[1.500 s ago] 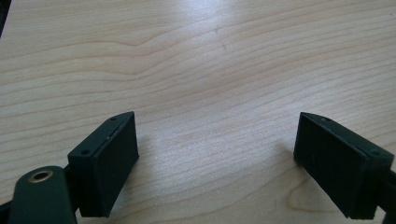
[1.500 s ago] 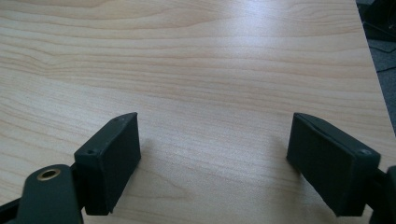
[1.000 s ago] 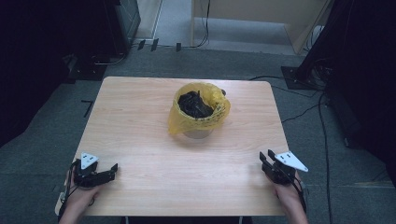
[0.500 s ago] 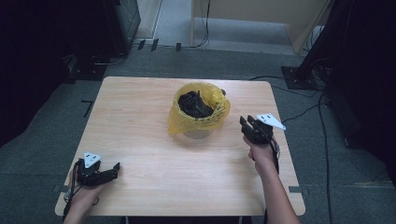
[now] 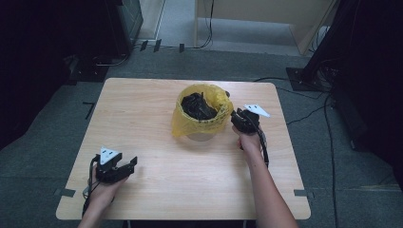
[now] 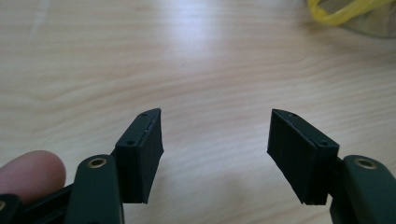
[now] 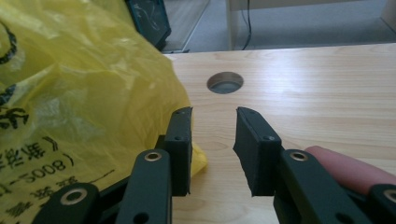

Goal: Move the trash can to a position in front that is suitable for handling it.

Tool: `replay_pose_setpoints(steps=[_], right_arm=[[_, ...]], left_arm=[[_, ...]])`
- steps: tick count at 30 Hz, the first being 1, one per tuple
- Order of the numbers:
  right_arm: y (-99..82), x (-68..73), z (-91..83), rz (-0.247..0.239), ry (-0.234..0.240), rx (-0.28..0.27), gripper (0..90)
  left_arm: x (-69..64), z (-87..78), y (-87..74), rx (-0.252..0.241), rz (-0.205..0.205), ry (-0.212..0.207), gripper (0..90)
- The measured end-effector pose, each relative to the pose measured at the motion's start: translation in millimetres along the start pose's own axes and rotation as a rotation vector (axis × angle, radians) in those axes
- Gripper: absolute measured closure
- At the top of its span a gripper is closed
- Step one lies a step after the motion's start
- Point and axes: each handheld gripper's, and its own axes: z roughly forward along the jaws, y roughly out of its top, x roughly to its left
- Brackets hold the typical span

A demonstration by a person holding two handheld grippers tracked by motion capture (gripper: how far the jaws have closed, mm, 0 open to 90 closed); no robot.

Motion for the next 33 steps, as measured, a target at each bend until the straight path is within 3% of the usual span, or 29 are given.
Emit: replay_pose_setpoints(steps=[4,7,10,12,13,16,19,21,24,26,27,28,29,30,33], right_arm=[[-1.7,6.8,4.2,0.011,0.04,-0.002,69.5],[-5.6,17.2,5.3,-0.034,0.066,0.014,68.8],[-7.5,19.6,4.2,-0.041,0.067,0.016,67.9],[-11.5,22.2,0.5,-0.027,0.097,0.016,68.0],[-13.3,23.7,-0.8,-0.025,0.108,0.015,68.1],[-16.7,27.9,-3.0,-0.023,0.123,0.016,68.3],[-21.4,37.7,-4.8,-0.065,0.16,0.032,66.8],[-21.6,40.2,-5.6,-0.079,0.172,0.037,63.7],[-20.5,38.8,-6.5,-0.066,0.163,0.028,64.1],[-17.8,35.2,-5.3,-0.029,0.115,0.012,68.5],[-17.8,35.2,-5.3,-0.029,0.115,0.012,68.5],[-16.6,34.5,-3.7,-0.014,0.092,0.008,69.7],[-13.3,33.9,0.0,0.034,0.064,0.012,71.0],[-11.4,34.3,2.6,0.052,0.063,0.017,71.7],[-6.5,38.8,10.7,0.046,0.057,0.022,73.1]], left_arm=[[-12.6,12.8,15.6,-0.022,-0.011,-0.014,36.0],[-21.6,25.8,30.3,-0.032,-0.001,-0.02,36.1],[-24.7,31.4,37.3,-0.034,-0.002,-0.028,36.5],[-26.2,37.5,48.0,-0.042,-0.066,-0.074,36.5],[-27.5,40.1,51.6,-0.048,-0.075,-0.078,36.5],[-31.1,47.2,58.5,-0.049,-0.074,-0.085,36.6],[-37.5,64.4,72.8,-0.061,-0.062,-0.074,37.0],[-38.0,71.2,80.5,-0.082,-0.079,-0.068,41.2],[-37.6,77.3,88.5,-0.096,-0.089,-0.079,47.1],[-38.8,83.8,95.8,-0.108,-0.093,-0.086,53.7],[-39.6,86.6,99.1,-0.104,-0.096,-0.089,53.7],[-41.1,89.5,101.5,-0.104,-0.114,-0.092,55.1],[-43.3,92.7,103.6,-0.099,-0.12,-0.097,57.7],[-49.8,99.6,106.6,-0.093,-0.107,-0.086,59.4],[-59.5,108.5,110.3,-0.099,-0.098,-0.089,67.1]])
